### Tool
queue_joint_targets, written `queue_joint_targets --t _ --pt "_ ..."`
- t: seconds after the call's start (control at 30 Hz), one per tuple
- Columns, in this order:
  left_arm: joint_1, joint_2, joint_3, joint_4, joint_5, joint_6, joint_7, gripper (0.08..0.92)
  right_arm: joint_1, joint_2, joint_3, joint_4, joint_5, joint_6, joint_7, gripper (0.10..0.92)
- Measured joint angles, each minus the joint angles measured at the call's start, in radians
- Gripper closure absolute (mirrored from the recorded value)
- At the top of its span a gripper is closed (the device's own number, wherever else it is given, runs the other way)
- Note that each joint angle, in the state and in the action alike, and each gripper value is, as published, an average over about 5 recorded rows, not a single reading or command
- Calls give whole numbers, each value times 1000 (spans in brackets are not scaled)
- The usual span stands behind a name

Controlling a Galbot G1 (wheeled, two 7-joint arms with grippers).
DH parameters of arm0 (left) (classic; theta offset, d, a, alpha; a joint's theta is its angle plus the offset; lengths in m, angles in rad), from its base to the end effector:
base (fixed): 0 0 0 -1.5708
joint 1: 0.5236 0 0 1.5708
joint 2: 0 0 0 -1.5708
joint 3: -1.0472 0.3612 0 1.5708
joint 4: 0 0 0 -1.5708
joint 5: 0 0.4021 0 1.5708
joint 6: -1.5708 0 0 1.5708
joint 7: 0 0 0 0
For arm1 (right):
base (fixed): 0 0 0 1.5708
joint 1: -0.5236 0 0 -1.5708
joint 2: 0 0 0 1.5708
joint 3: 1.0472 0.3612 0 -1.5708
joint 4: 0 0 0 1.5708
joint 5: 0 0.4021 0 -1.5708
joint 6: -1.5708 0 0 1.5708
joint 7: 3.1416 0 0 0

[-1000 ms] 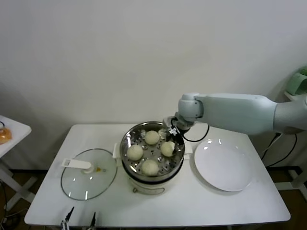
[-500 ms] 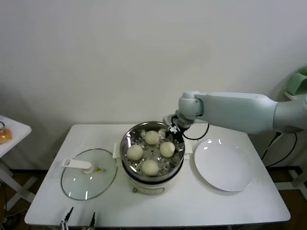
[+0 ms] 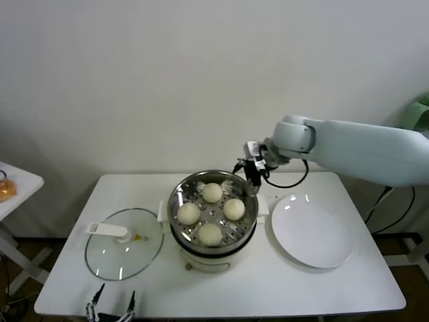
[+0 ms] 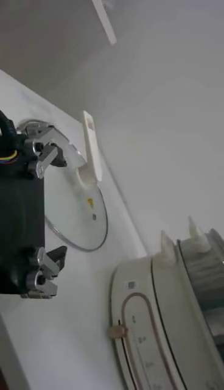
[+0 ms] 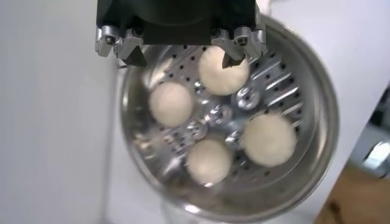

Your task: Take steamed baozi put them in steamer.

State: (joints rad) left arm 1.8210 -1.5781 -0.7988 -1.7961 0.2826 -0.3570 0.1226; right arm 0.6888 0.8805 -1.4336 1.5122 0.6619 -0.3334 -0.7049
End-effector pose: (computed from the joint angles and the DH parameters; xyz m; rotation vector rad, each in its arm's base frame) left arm 0.0796 0.1045 -0.4583 -0.0368 -2.8305 -0.5842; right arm 0.5510 0.0417 -0.0615 1.4921 -1.6958 1.4056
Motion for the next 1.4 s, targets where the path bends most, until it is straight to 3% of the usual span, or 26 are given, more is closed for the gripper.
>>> queue_joint_targets --t 0.37,0.77,1.0,1.4 --pt "-5 7 11 -6 -23 1 -2 177 -329 -218 378 166 23 16 291 203" --pt "-4 8 20 -18 -28 1 0 177 -1007 -352 1012 360 -33 100 536 203" --pt "-5 7 20 -20 -30 1 -1 177 -1473 -270 1423 450 -120 211 589 203" --pt "-5 -9 35 -36 -28 5 -5 177 -2097 74 1842 502 -253 510 564 203"
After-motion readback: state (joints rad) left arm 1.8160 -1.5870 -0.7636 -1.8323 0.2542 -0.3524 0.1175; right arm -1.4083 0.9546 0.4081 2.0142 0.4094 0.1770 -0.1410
